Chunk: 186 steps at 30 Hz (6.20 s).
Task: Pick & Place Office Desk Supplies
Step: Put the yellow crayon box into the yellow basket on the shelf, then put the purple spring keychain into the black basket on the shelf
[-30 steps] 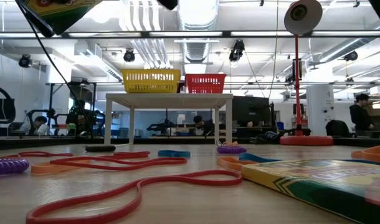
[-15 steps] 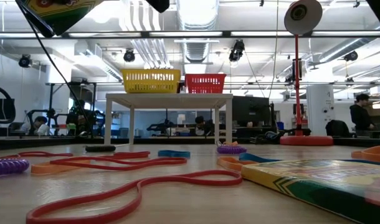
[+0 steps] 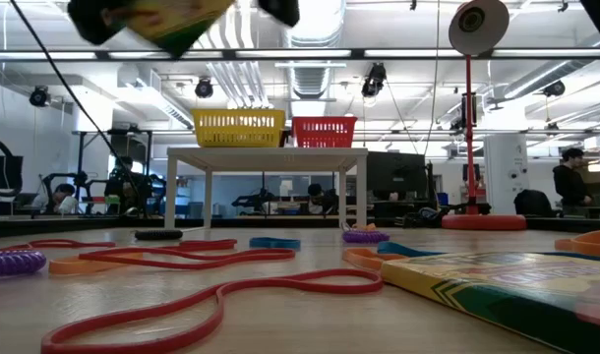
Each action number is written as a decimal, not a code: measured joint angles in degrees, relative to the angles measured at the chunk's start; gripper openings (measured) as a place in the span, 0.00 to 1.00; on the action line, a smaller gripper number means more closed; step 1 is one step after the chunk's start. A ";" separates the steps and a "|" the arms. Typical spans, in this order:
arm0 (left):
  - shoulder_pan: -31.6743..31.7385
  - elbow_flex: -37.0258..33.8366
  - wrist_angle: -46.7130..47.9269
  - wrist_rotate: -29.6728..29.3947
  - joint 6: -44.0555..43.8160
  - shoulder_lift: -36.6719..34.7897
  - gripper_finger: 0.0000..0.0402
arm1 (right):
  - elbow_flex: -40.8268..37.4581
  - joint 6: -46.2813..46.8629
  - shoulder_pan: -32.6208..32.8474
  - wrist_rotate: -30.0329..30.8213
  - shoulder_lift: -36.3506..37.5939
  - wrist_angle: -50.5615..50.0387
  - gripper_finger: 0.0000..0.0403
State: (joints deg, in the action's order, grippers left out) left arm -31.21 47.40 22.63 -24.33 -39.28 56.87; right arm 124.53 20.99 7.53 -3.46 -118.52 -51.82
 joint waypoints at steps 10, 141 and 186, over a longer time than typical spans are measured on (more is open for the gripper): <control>7.09 1.53 4.44 -11.55 3.72 -10.42 0.51 | -0.70 3.01 -13.37 0.58 5.96 2.05 0.07; 36.29 -5.42 14.89 8.53 22.33 -8.84 0.33 | -70.14 25.97 -3.39 8.33 26.20 31.00 0.50; 36.14 -5.59 -20.29 34.33 16.63 -2.28 0.38 | -51.17 7.27 -3.52 4.30 26.55 40.16 0.04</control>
State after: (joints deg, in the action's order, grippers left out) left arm 4.93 41.80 2.34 10.00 -22.66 54.59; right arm 73.36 28.27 4.01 0.84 -91.97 -11.66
